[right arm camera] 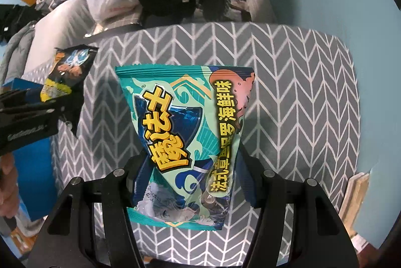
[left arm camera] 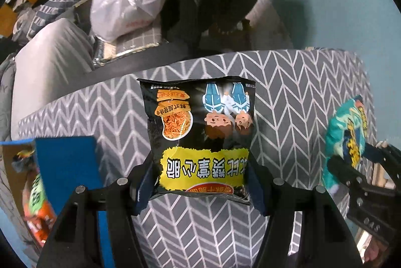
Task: Organize snacks
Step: 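Grasp the black noodle snack bag with the left tool while the right tool holds the teal bag, then carry both bags over the box and open both tools to drop them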
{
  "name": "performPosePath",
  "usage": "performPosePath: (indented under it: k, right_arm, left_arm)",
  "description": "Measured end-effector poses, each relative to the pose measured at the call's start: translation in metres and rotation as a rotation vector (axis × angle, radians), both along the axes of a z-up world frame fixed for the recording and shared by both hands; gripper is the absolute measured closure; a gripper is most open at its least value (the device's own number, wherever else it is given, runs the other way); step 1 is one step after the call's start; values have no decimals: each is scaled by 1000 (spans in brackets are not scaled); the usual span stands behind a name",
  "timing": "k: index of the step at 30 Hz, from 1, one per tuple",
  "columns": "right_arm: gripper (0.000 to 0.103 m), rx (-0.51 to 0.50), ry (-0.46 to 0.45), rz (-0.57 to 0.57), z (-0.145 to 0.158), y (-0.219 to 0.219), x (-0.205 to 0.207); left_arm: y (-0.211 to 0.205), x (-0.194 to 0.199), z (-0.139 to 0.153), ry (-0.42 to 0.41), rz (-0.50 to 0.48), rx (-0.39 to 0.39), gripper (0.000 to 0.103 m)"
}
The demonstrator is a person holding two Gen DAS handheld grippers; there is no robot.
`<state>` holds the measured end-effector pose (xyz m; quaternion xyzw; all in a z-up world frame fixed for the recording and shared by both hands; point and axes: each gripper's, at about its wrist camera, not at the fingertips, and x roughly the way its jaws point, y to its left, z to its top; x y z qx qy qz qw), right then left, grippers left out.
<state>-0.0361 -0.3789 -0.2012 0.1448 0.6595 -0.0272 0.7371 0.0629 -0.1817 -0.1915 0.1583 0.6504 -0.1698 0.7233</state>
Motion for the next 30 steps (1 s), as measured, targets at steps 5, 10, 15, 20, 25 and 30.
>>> performPosePath:
  k: [5,10,15,20,25,30]
  right_arm:
    - [42,-5,-35,33,24,17,7]
    - [42,-11,-64,64,42,37,12]
    - [42,-1,-89,92,58,55,13]
    - [42,13,-108,119,70,74,12]
    - [42,33,-126,155,79,98,15]
    - [42,59,-133,205,84,129,21]
  left_arm:
    - [32,-13,30,-15,43,-34,37]
    - [66,-23,47,-8,90,-55,37]
    - [89,-31,60,-27,115,-71,37]
    - [108,-41,71,-42,140,-85,37]
    - [133,-51,82,-62,174,-90,37]
    - [171,-59,90,-78,230,-95,37]
